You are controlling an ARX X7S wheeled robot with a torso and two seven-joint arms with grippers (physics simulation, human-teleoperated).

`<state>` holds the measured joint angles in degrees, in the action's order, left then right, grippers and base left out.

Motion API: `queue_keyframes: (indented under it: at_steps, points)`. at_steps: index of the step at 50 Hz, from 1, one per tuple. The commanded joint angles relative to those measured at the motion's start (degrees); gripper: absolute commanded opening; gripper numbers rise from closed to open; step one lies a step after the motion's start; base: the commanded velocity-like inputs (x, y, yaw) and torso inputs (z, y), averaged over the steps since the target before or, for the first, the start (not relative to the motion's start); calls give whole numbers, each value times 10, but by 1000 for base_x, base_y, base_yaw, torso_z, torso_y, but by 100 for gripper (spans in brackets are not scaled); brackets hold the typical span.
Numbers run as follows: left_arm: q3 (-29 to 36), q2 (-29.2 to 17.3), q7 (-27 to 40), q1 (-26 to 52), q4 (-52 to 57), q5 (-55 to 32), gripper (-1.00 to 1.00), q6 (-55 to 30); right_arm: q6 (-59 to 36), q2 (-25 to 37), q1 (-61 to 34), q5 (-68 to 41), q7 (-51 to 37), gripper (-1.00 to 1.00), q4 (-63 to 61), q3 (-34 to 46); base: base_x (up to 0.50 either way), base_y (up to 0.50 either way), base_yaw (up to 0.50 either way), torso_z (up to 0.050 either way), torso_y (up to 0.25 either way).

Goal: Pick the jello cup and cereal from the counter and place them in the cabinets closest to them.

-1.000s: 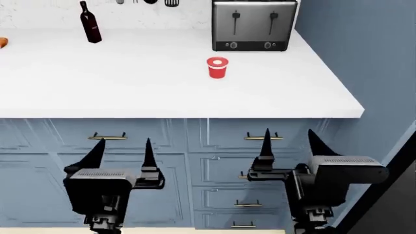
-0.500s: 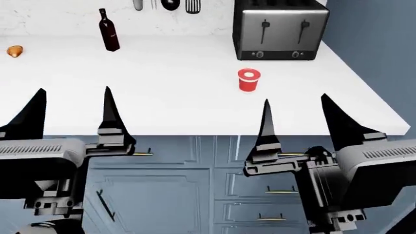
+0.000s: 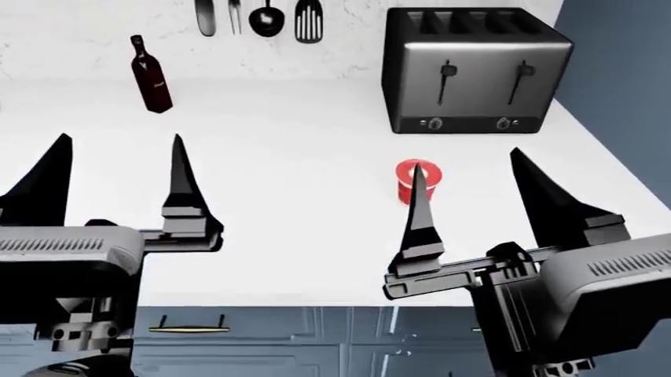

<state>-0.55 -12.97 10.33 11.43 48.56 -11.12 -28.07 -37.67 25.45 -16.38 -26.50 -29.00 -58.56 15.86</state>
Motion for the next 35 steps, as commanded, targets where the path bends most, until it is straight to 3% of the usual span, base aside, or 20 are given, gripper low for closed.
queue_keyframes:
  at_steps: [1,6,12,17,23,35]
  points:
    - [8,-8,5,-2,6,-4,100,0,11,12,-4,-29,-18,100,8,6,500,0,0,0,0]
    - [14,-11,7,-3,4,-1,100,3,10,11,-5,-40,-24,100,11,2,500,0,0,0,0]
    - [20,-14,11,-4,6,2,100,5,-56,0,-32,-83,-66,100,29,-14,0,0,0,0,3]
    - [24,-17,13,-5,6,2,100,6,-98,-5,-55,-74,-81,100,64,22,0,0,0,0,0]
    - [30,-20,14,-5,4,2,100,9,-91,-24,-61,-55,-65,100,151,57,0,0,0,0,0]
    - [36,-25,18,-7,3,1,100,13,-94,-34,-64,-51,-63,100,210,66,0,0,0,0,0]
